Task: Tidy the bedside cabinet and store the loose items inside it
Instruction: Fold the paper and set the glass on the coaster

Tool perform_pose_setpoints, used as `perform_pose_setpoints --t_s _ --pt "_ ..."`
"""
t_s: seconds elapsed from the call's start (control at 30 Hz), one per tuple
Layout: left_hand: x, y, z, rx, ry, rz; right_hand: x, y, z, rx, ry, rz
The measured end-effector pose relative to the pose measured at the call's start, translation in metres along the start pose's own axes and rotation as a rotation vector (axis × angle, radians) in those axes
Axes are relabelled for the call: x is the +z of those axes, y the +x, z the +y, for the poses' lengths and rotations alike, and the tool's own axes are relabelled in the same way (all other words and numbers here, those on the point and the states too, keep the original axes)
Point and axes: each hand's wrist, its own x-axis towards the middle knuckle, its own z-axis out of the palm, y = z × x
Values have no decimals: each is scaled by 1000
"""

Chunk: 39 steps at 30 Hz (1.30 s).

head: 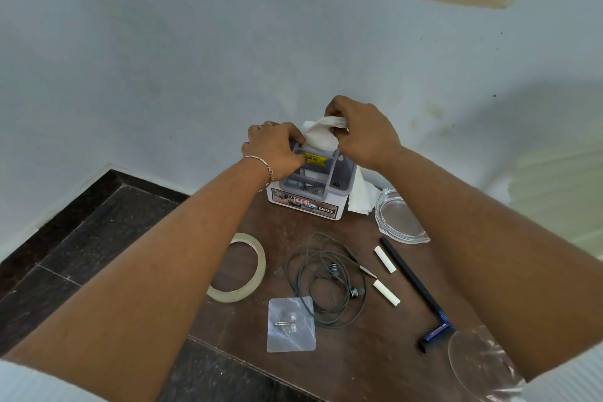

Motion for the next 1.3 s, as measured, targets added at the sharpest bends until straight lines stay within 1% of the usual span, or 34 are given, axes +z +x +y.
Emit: perform_pose_setpoints --t_s 0.2,0.37,0.53,0.7,0.87,1.03,1.2,1.23,1.3 --pt "-3 1 10 -12 -56 62 0 2 4 -3 -50 40" --pt "-4 3 14 -16 -96 36 2 1 4 -10 -10 27" --pt "-4 4 11 -24 -176 16 2 6 4 -6 -20 37" --pt "-6 6 12 -50 -312 70 3 1 0 -25 -78 63" --pt "-6 11 15 -3 -249 92 6 -8 -2 -3 -49 64" --pt "-5 15 22 -21 -72 93 6 -10 -2 -23 -171 29" --pt "-8 16 17 -39 -165 141 6 -12 2 -23 -278 -5" --pt "-9 16 16 -45 -177 145 7 -13 2 -26 -282 5" --pt "-10 16 12 -56 -187 160 8 -15 0 -28 -216 77"
